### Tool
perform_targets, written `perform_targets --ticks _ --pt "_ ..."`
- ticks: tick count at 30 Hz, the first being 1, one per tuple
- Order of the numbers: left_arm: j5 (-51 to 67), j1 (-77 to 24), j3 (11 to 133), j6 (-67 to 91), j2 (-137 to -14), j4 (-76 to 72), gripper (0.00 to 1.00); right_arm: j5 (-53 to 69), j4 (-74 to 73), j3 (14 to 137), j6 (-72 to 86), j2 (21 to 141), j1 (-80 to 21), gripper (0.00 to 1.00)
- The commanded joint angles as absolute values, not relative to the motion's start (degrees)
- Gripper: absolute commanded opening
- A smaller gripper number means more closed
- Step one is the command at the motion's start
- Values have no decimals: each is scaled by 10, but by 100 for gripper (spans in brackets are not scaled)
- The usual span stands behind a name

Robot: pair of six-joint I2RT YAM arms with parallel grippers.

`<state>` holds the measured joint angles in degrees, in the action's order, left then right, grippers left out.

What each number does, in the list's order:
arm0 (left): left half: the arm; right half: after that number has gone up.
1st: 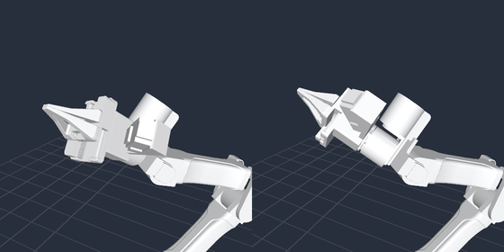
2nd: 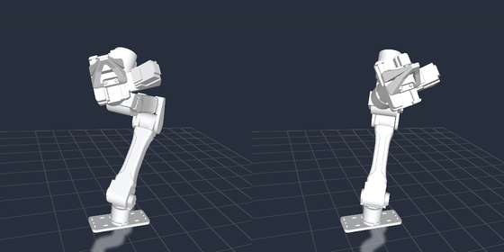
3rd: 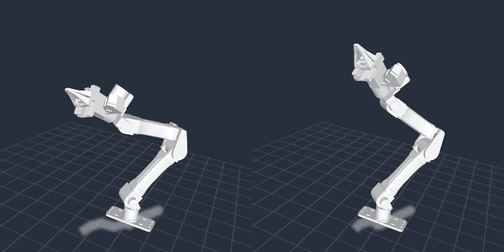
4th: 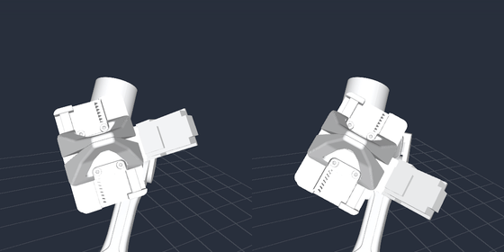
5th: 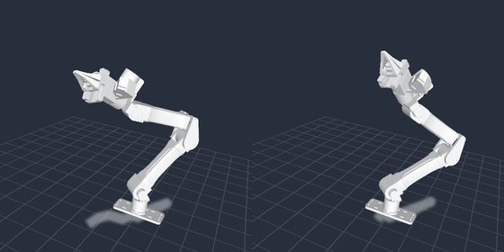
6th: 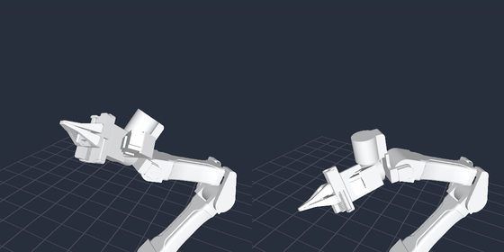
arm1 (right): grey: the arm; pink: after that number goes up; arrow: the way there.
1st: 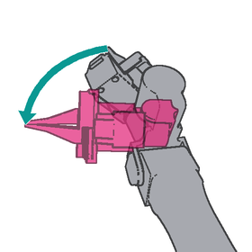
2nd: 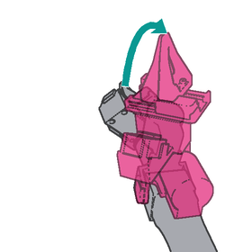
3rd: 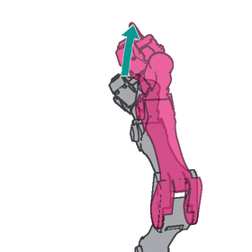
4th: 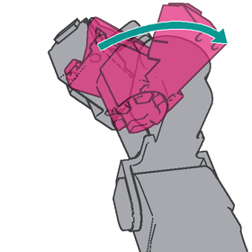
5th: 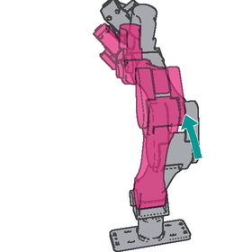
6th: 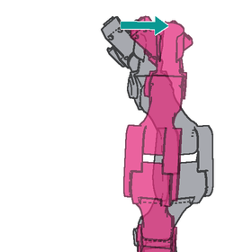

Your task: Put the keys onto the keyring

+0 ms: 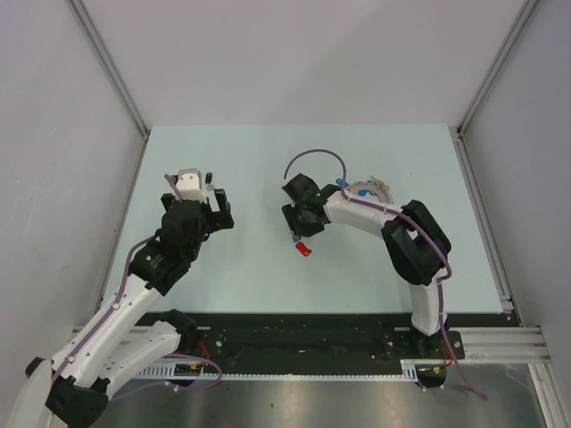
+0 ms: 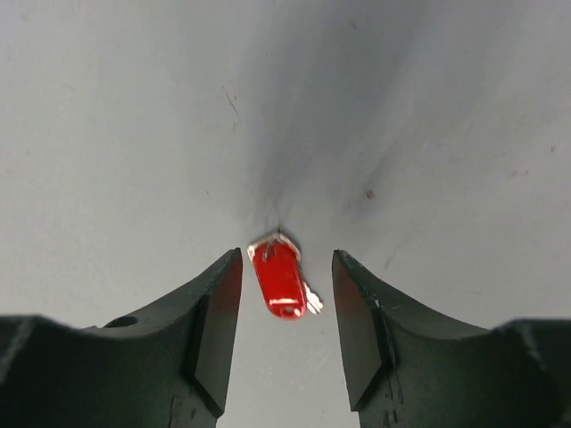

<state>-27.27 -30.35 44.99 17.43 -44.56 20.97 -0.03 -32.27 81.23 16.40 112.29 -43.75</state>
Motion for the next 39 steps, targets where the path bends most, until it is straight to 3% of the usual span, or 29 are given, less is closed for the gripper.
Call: perform_targets --ticks 1,12,21,39 --pt "-290 -285 440 120 -431 207 99 -34 -381 888 155 1167 -451 47" --pt "-292 -279 428 109 -406 205 98 -59 -428 957 145 1227 -466 27" --pt "-287 -278 427 109 -407 204 98 -72 -403 930 128 1204 -475 1" --pt "-294 -276 423 116 -402 200 97 40 34 608 -15 1041 -494 0"
